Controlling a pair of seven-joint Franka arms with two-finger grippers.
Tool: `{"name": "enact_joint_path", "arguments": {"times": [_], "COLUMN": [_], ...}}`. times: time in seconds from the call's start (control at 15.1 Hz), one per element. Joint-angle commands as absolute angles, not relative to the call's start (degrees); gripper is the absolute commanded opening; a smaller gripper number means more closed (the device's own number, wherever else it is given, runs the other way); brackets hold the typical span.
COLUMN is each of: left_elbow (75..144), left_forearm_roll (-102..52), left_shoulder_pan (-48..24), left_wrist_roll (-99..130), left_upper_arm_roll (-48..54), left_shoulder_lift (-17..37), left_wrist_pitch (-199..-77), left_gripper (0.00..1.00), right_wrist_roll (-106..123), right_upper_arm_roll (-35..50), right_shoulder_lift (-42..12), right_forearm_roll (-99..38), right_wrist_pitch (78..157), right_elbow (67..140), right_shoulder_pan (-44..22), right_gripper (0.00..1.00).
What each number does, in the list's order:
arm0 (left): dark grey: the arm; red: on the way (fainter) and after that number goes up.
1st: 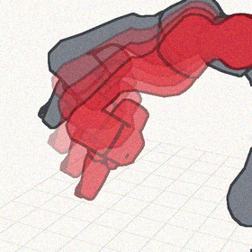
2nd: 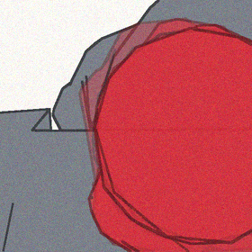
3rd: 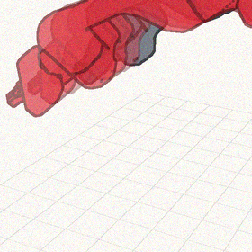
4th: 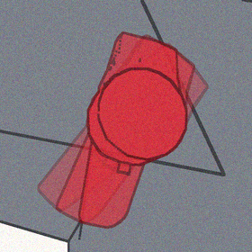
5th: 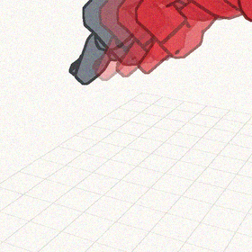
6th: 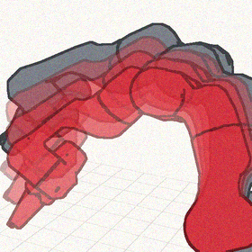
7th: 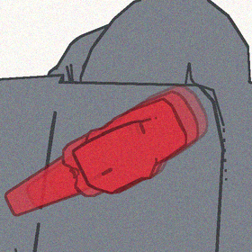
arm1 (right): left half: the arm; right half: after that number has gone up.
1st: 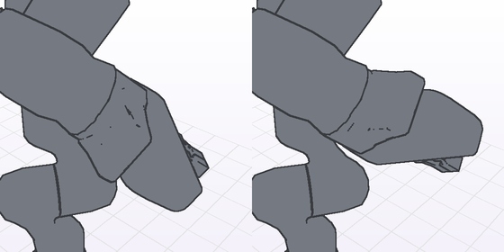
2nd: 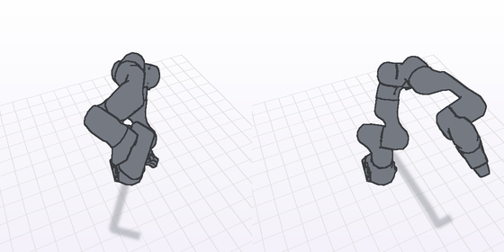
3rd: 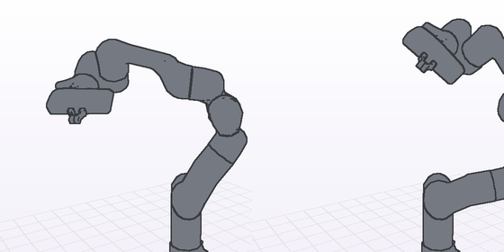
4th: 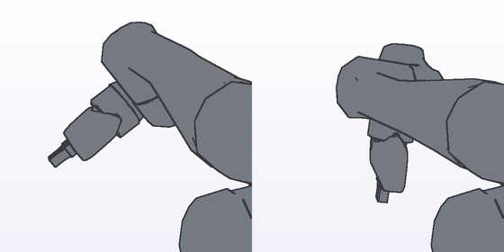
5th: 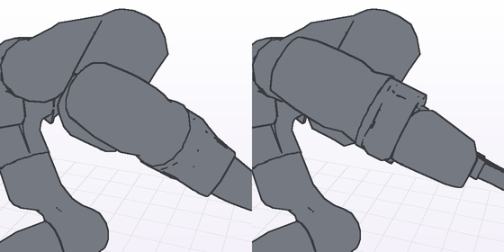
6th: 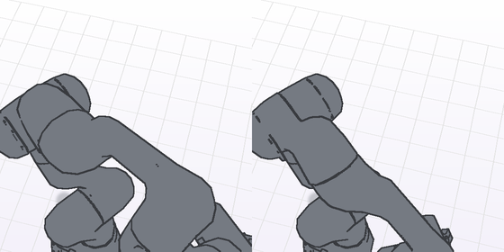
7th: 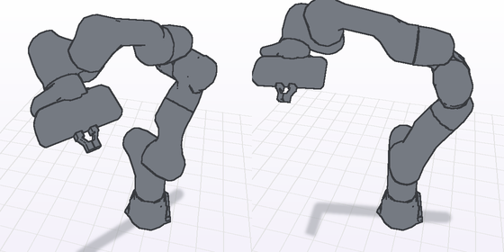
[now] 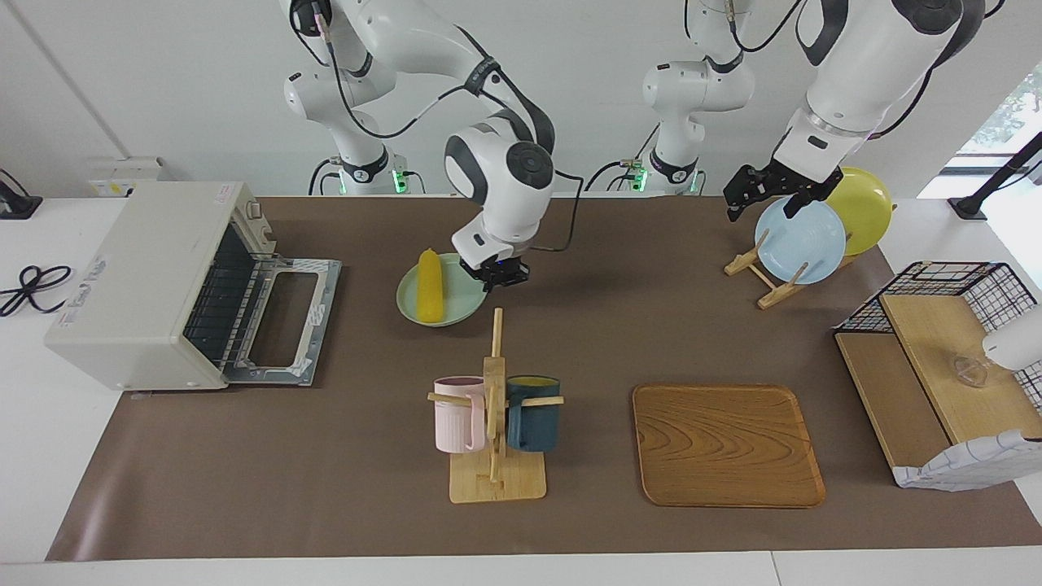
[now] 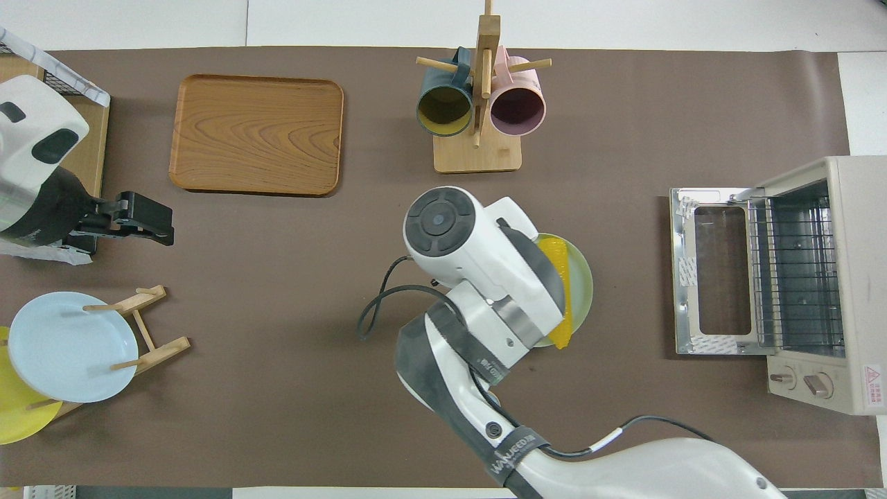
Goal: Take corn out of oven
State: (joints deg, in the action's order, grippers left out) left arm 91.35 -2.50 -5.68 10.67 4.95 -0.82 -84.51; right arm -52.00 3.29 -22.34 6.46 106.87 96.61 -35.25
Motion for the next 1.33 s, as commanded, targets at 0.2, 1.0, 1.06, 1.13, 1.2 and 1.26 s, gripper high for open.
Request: {"name": "enact_joint_path", "arguments": {"times": [0.2,1.0,1.06,1.13,1.2,1.26], "left_elbow": [90.8,91.6,91.7,92.1,93.0,94.0], "left_forearm_roll": [-1.5,-1.5,-1.6,-1.6,-1.7,-1.9], "left_shoulder_pan": [-4.7,-4.5,-4.7,-5.1,-5.4,-6.1], "left_wrist_roll": [10.5,10.3,10.2,10.2,10.2,10.3], "left_upper_arm_roll": [5.4,5.4,5.4,5.5,5.9,6.2], "left_shoulder_lift": [-0.8,-0.9,-0.9,-0.9,-1.2,-1.6], "left_wrist_pitch": [-83.9,-87.4,-88.2,-88.9,-89.6,-90.3], "left_gripper": [1.00,1.00,1.00,1.00,1.00,1.00], "right_wrist_roll": [-55.2,-38.3,-35.9,-33.1,-30.9,-30.2], "right_upper_arm_roll": [3.2,2.5,2.5,2.5,2.5,2.5], "right_shoulder_lift": [-25.5,-19.4,-17.7,-16.0,-14.3,-13.3], "right_forearm_roll": [1.9,5.4,6.2,7.4,8.7,9.8], "right_wrist_pitch": [112.0,105.1,105.1,105.6,106.2,107.0], "right_elbow": [96.1,95.9,98.4,101.7,105.2,107.6], "right_shoulder_pan": [-36.5,-25.8,-24.0,-22.3,-21.3,-20.1], "right_gripper": [0.00,0.01,0.00,0.00,0.00,0.00]}}
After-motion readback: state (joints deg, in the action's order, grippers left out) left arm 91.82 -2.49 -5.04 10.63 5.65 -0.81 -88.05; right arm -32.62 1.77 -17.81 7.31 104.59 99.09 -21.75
